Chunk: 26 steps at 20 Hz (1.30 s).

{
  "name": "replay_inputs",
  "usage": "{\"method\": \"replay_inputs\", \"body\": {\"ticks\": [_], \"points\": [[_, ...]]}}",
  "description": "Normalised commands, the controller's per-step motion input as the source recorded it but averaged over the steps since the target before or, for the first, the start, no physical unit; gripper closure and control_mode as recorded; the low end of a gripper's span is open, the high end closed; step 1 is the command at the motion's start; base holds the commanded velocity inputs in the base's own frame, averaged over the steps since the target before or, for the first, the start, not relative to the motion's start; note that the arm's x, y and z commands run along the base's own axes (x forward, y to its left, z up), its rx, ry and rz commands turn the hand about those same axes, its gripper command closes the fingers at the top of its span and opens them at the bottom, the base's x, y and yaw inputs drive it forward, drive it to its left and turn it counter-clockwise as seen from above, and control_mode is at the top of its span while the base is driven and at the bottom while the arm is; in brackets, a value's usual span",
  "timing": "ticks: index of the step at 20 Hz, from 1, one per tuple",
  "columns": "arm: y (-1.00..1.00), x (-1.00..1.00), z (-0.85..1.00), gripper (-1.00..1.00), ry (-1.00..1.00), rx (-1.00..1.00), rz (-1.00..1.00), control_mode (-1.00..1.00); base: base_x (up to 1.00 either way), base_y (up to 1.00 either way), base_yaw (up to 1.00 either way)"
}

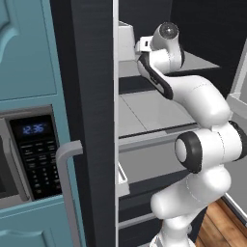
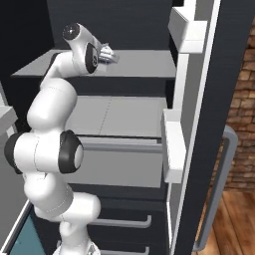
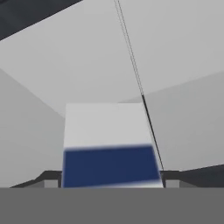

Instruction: Take a sugar cube from the saucer and place it inside the coffee. Then, grab milk from the fridge and place it next to the coffee on the counter to sweeten the coffee.

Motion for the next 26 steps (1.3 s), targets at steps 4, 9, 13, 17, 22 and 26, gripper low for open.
{"method": "replay_inputs", "body": {"ticks": [4, 9, 13, 17, 22, 26], "points": [[0.01, -0.59, 0.0, 1.0, -0.04, 0.0, 0.0, -1.0, 0.0, 0.0, 0.0], [0.04, -1.0, 0.01, 1.0, -0.23, 0.0, 0.0, -1.0, 0.0, 0.0, 0.0], [0.0, -1.0, 0.24, 1.0, -0.11, 0.04, 0.02, -1.0, 0.0, 0.0, 0.0], [0.0, -1.0, 0.46, 1.0, 0.02, 0.11, 0.06, -1.0, 0.0, 0.0, 0.0], [0.0, -1.0, 0.15, 1.0, 0.23, 0.08, 0.1, -1.0, 0.0, 0.0, 0.0], [0.0, -1.0, -0.43, 1.0, 0.3, 0.0, 0.12, -1.0, 0.0, 0.0, 0.0]]}}
